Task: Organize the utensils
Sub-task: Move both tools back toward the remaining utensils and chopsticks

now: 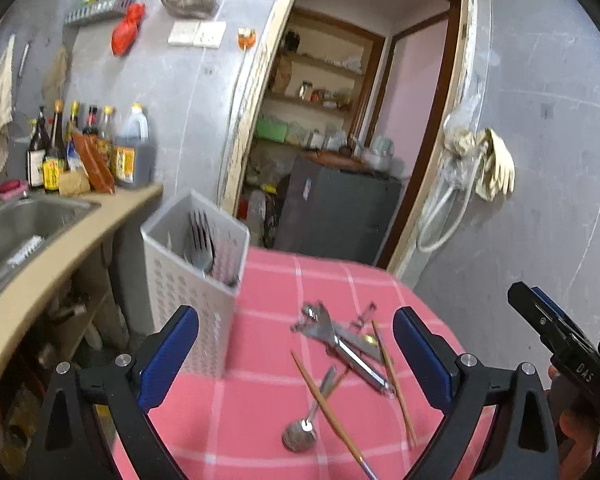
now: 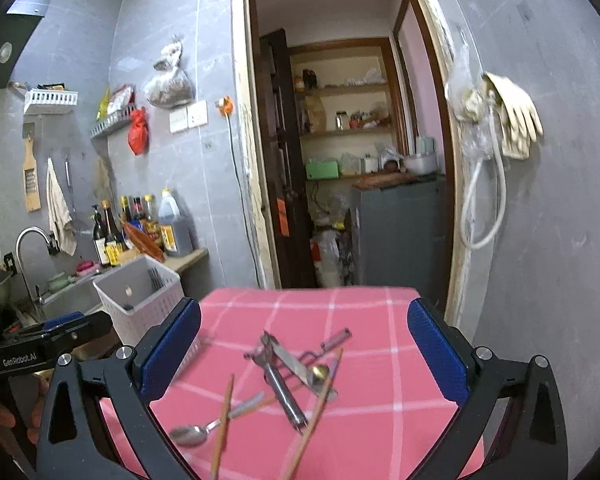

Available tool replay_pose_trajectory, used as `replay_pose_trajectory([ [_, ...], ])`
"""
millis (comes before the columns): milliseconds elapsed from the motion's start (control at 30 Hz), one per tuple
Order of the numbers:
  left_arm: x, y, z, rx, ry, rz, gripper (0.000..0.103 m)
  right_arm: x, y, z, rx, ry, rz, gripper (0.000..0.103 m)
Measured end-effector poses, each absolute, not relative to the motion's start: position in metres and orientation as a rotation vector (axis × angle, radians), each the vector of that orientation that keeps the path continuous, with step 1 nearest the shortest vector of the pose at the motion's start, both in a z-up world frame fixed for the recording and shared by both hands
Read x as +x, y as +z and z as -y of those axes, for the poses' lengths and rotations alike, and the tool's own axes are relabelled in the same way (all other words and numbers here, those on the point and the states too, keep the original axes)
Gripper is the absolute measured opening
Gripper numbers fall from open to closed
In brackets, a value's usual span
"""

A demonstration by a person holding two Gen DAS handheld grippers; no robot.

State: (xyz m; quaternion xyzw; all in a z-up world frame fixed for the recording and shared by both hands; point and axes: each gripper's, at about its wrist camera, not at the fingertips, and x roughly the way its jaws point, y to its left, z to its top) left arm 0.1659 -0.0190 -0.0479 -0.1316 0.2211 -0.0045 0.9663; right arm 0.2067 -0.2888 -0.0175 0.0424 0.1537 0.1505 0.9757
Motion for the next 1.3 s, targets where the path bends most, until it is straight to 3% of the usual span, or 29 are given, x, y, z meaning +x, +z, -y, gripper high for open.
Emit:
replay_pose_trajectory([
  [833, 0.192, -0.144, 0.022, -0.463, 0.014, -0.833, 0.097, 0.24, -0.116, 0.281, 0.106, 0.33, -0.628, 0.101],
  [1300, 0.194, -0.175, 0.026, -0.568, -0.006, -0.923, 0.054, 0.256, -0.144, 0.26, 0.109, 0.388, -0.756, 0.084],
])
